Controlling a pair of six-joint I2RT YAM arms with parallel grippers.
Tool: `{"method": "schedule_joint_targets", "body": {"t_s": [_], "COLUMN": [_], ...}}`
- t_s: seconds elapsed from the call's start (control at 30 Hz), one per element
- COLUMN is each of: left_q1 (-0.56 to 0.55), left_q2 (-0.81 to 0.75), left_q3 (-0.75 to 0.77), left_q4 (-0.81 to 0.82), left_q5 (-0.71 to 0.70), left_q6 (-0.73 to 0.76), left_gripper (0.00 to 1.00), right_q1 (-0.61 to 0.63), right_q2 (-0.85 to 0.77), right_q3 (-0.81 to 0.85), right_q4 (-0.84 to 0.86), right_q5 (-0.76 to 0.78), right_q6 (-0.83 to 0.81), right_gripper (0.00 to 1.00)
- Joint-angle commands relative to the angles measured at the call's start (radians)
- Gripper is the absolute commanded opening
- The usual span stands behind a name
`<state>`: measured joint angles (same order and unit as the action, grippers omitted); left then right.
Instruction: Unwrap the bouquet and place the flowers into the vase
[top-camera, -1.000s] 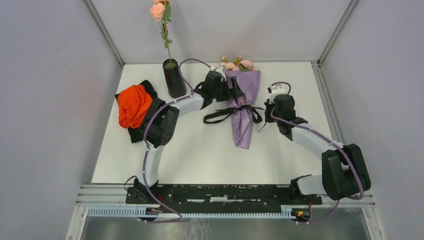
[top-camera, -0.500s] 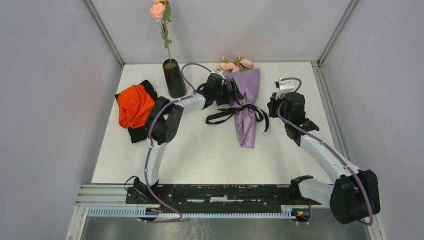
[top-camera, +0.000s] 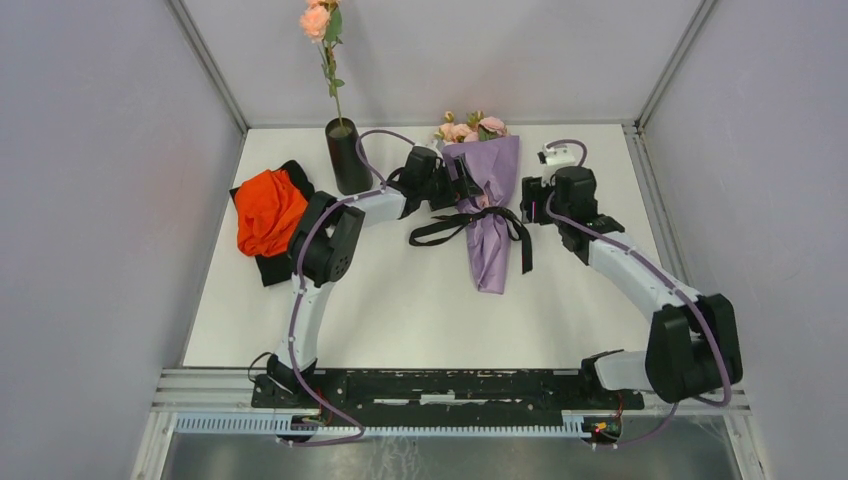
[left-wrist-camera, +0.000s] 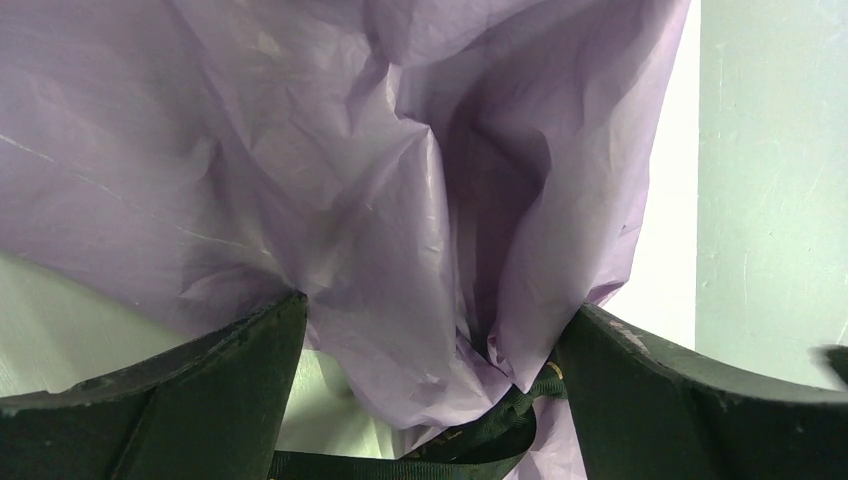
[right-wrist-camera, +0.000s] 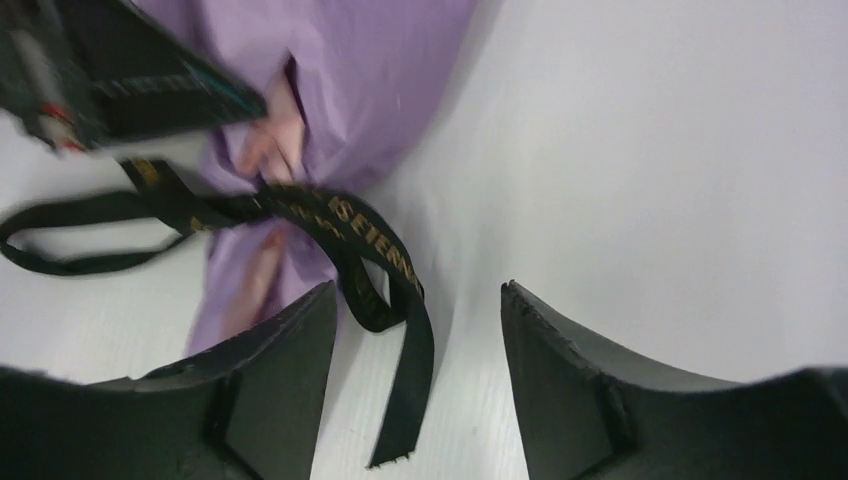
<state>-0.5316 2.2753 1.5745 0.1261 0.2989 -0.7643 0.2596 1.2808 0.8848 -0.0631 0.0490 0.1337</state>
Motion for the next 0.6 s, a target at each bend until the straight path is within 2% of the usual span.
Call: {"method": "schedule_joint_targets", "body": {"t_s": [0.0, 0.57], "left_q1": [0.007, 0.005], "left_q2": [-0.007, -0.047], "left_q3": [-0.048, -0.1], "left_q4": [-0.039, -0.021], "left_q5": [-0.014, -0.004], "left_q6": [-0.005, 0.016], "left_gripper": [1.0, 1.0], "right_q1": [-0.002, -0.011], "right_q2": [0.095, 0.318], "right_q3": [-0.051, -0.024], "right_q4": [0.01, 0.084], "right_q5": [0.023, 0.071], "right_q6": [-0.006, -0.018], "right_gripper": [0.7, 0.69]}}
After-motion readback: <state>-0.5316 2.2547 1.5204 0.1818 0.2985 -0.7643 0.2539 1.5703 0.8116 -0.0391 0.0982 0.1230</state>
